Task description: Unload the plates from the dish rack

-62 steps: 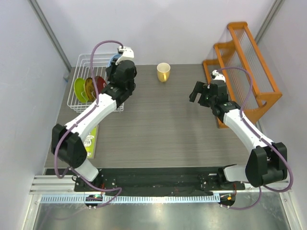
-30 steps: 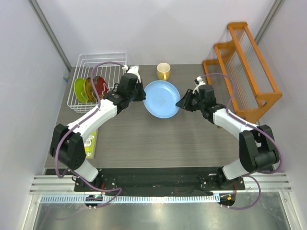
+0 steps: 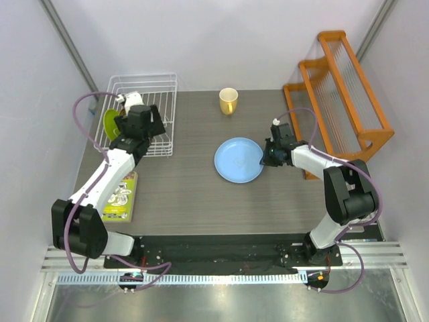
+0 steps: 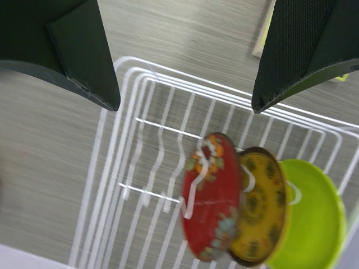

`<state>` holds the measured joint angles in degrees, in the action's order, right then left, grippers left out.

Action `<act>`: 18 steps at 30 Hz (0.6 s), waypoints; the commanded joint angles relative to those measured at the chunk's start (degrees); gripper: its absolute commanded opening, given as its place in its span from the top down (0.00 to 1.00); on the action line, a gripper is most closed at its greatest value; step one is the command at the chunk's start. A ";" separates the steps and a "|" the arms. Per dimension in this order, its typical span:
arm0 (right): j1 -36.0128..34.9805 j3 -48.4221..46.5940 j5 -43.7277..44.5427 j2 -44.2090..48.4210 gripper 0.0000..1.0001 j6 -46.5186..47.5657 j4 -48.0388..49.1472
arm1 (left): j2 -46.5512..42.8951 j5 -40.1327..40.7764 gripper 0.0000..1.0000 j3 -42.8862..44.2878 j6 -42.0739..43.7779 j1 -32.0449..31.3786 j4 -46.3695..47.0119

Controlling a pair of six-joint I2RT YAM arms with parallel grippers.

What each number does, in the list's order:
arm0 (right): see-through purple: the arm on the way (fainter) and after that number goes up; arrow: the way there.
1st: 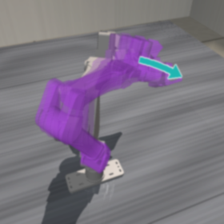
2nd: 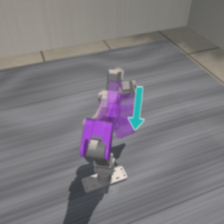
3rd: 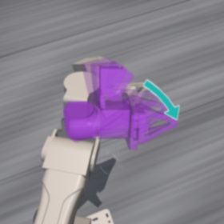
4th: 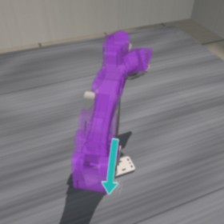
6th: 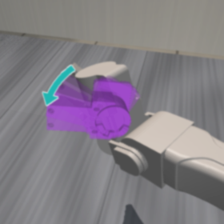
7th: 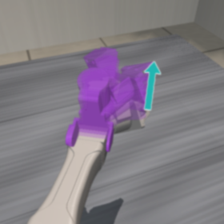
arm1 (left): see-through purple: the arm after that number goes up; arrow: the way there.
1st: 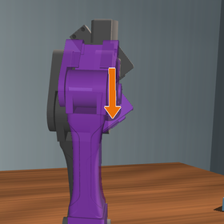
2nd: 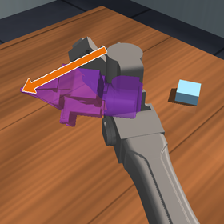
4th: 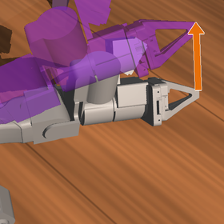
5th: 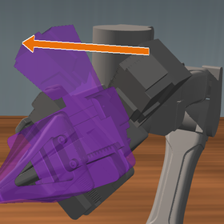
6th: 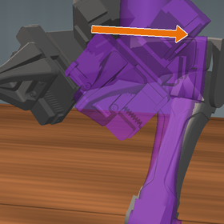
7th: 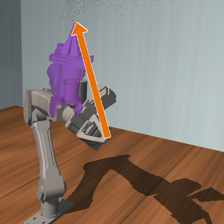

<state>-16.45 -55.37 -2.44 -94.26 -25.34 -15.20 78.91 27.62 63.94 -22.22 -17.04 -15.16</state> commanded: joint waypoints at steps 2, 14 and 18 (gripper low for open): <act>1.15 -2.28 4.70 -0.13 0.99 0.30 0.36 | -0.70 -2.30 0.00 -1.19 0.33 5.78 3.12; 3.62 -3.86 14.38 0.03 0.29 0.29 -6.85 | 4.58 -8.89 0.01 -1.28 -1.42 11.23 8.21; 3.62 -4.30 15.27 3.11 0.26 1.52 -7.56 | 7.74 -8.99 0.01 0.12 -1.43 12.11 10.85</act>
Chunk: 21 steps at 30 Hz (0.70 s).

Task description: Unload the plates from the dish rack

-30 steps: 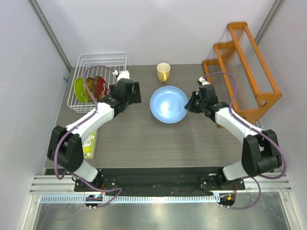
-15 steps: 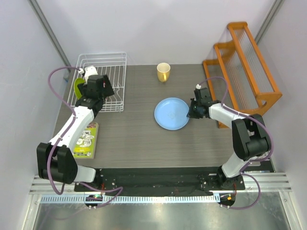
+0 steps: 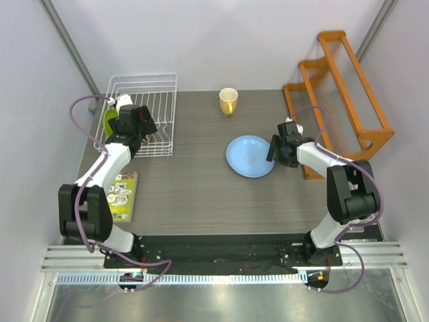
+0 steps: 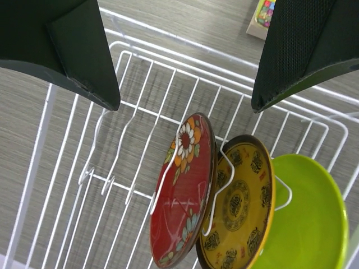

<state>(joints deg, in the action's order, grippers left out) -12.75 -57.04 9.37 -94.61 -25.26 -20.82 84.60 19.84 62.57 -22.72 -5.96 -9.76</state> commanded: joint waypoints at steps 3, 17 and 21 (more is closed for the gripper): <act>-0.08 -3.08 3.55 6.80 0.26 2.40 -2.91 | 4.96 1.25 0.09 2.73 -1.62 1.82 7.12; -0.08 -5.98 2.77 11.82 0.26 3.81 -4.85 | 14.63 5.48 0.71 6.34 -2.42 2.88 14.50; -0.08 -6.24 2.59 11.03 0.26 4.07 -5.20 | 15.59 5.30 0.84 6.87 -2.15 3.23 15.03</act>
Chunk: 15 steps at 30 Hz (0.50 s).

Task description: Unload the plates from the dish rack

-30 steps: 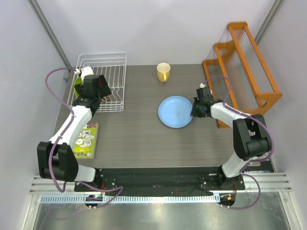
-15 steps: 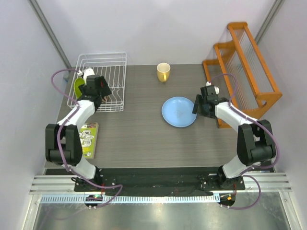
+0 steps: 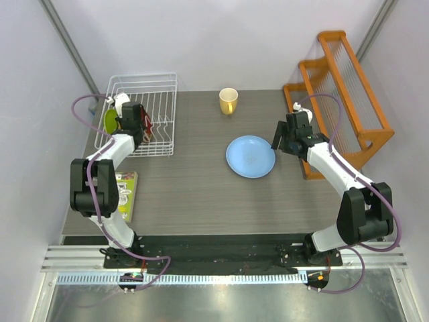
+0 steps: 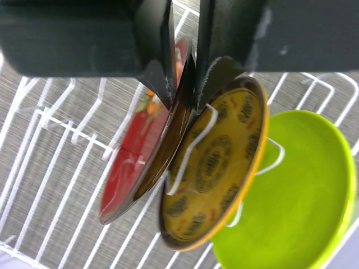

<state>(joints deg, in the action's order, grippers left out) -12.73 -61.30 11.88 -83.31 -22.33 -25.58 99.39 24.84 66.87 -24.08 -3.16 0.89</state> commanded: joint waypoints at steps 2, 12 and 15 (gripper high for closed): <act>-0.10 -2.07 -0.19 -0.63 0.26 1.32 -0.35 | 0.80 -0.23 0.96 2.82 -0.27 0.61 4.21; -0.10 -2.51 1.21 0.07 0.20 0.62 -1.22 | -4.82 1.87 1.00 5.37 9.56 -0.88 1.32; -0.01 -2.60 2.09 0.08 0.19 0.71 -1.92 | -7.89 6.61 1.00 5.46 13.70 -2.11 0.52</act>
<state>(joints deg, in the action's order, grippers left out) -12.73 -61.45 12.03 -84.14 -22.15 -26.13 99.11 24.69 68.53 -16.21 -3.77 -1.19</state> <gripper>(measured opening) 0.800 0.039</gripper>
